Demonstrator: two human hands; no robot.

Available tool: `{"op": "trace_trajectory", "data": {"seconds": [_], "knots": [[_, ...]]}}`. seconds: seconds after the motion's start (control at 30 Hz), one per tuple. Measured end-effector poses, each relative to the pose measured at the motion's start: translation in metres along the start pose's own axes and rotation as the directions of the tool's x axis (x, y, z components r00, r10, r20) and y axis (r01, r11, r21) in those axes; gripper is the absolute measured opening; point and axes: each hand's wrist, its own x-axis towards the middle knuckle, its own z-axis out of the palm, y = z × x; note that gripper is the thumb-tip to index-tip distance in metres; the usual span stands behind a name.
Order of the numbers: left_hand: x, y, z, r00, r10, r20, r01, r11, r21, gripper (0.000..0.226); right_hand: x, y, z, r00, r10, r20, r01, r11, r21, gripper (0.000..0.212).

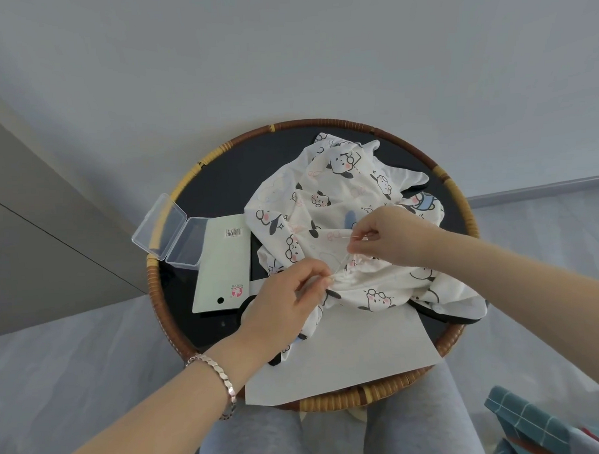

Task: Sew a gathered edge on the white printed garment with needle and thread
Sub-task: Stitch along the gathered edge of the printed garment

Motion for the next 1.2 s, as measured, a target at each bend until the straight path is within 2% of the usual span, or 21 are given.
{"op": "trace_trajectory", "data": {"seconds": [0.13, 0.23, 0.3, 0.37, 0.47, 0.57, 0.73, 1.2], "knots": [[-0.003, 0.001, -0.003, 0.999, -0.043, 0.006, 0.043, 0.998, -0.054, 0.018, -0.003, 0.001, 0.003, 0.999, -0.006, -0.032, 0.007, 0.999, 0.049, 0.017], [-0.007, 0.003, -0.004, 0.998, -0.067, -0.008, 0.065, 0.993, -0.099, 0.018, -0.009, 0.000, 0.006, 0.999, -0.035, 0.005, 0.034, 0.988, 0.154, 0.008], [-0.008, 0.001, -0.003, 0.995, -0.076, -0.067, 0.068, 0.991, -0.111, 0.023, -0.013, 0.000, 0.007, 0.995, -0.098, 0.008, 0.094, 0.976, 0.196, 0.018], [-0.009, -0.001, -0.001, 0.986, -0.111, -0.128, 0.092, 0.985, -0.144, 0.024, -0.016, 0.000, 0.009, 0.984, -0.175, 0.013, 0.171, 0.974, 0.146, 0.024], [-0.008, -0.002, 0.001, 0.970, -0.163, -0.183, 0.126, 0.972, -0.200, 0.022, -0.019, 0.000, 0.010, 0.961, -0.274, -0.026, 0.275, 0.961, 0.029, 0.017], [-0.008, 0.000, 0.001, 0.967, -0.154, -0.202, 0.114, 0.974, -0.197, 0.021, -0.019, -0.002, 0.009, 0.946, -0.316, -0.069, 0.311, 0.948, -0.070, 0.019], [-0.008, 0.002, 0.001, 0.969, -0.123, -0.215, 0.089, 0.983, -0.159, 0.024, -0.016, -0.006, 0.010, 0.912, -0.401, -0.086, 0.395, 0.915, -0.076, 0.021], [-0.008, 0.001, -0.001, 0.968, -0.063, -0.241, 0.039, 0.994, -0.102, 0.027, -0.013, -0.004, 0.013, 0.860, -0.503, -0.092, 0.492, 0.863, -0.117, 0.020]]}}
